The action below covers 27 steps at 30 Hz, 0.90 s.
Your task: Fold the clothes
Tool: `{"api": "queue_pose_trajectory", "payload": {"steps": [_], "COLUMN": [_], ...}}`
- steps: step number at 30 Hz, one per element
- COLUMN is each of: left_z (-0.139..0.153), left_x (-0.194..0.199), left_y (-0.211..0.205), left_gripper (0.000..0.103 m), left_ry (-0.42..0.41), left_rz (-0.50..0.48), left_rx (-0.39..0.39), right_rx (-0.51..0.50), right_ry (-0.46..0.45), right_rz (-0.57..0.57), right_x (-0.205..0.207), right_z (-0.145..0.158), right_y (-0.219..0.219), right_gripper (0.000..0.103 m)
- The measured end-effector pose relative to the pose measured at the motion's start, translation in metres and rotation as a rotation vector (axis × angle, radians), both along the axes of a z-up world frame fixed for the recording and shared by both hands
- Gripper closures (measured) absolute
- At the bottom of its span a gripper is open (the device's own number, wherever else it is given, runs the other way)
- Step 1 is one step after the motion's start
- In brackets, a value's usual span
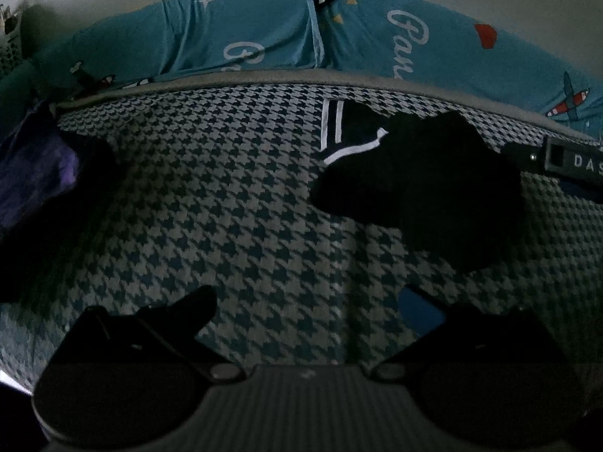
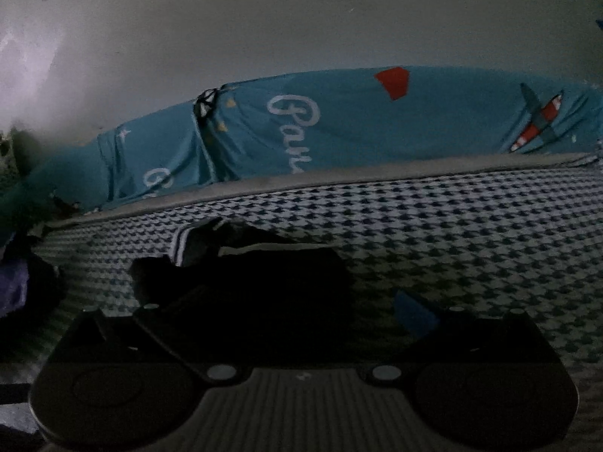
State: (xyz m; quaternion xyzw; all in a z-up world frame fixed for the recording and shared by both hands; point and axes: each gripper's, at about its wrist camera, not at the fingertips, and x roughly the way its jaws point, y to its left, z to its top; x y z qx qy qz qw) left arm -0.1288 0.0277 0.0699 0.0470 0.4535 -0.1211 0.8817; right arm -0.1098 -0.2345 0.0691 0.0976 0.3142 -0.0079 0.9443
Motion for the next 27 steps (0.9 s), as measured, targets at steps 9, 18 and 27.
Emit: {"api": "queue_pose_trajectory", "payload": {"steps": [9,18,27], "left_z": [0.001,-0.017,-0.024], "left_x": [0.037,0.067,0.073], "left_y": [0.01,0.008,0.009], "left_gripper": [0.0,0.0,0.0], "left_ry": [-0.01,0.013,0.025], "left_rz": [-0.015,-0.029,0.018], "left_rx": [0.018,-0.012,-0.057], "right_rx": [0.001,0.054,0.149], "right_ry": [-0.01,0.007,-0.07], "right_rz": [0.001,0.022,0.162], "right_x": [0.01,0.017,0.021], "right_z": [0.004,0.001,0.006], "right_y": [-0.003,0.002,0.024], "right_gripper": [0.0,0.011,0.007]}}
